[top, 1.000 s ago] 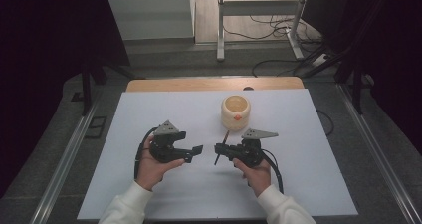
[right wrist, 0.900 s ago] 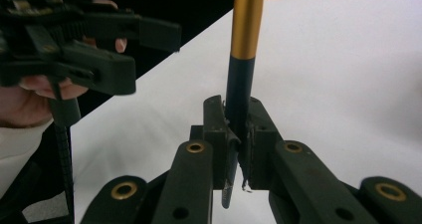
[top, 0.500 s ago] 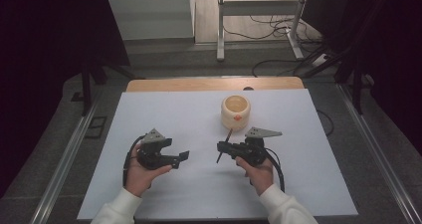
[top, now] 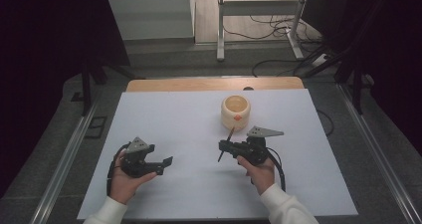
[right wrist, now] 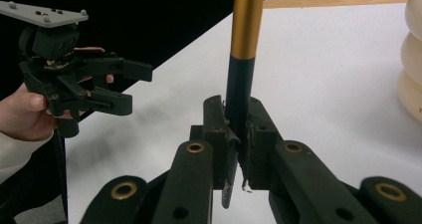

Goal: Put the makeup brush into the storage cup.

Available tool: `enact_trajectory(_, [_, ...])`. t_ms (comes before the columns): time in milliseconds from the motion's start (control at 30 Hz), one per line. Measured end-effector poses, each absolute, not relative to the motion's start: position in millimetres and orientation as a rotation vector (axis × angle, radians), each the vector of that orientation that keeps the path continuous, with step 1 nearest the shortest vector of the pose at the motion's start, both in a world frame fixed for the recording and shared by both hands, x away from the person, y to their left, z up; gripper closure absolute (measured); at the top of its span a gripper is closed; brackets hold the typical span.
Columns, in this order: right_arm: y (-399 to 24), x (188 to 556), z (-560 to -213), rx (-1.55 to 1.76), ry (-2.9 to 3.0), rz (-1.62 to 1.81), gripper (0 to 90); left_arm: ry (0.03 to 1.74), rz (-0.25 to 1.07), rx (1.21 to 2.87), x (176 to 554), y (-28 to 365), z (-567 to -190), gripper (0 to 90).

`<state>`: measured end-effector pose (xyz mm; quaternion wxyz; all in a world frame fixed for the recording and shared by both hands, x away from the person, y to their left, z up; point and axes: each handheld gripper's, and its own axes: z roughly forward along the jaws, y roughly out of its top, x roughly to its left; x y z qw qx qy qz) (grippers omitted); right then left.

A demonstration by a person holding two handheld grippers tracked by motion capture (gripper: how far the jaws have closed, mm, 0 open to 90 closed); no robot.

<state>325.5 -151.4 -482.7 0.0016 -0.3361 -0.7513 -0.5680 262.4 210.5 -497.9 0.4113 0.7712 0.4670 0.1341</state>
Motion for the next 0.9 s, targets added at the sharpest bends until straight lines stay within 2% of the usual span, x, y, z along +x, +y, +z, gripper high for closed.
enact_trajectory(367, [-157,327,-480,-1.067,-2.355,-1.799,83.3,1.24,0.363,1.935,246,226,-509,14.1])
enact_trajectory(900, [-160,330,-469,-1.065,-2.358,-1.847,83.3,1.256,0.364,1.934,247,225,-511,13.7])
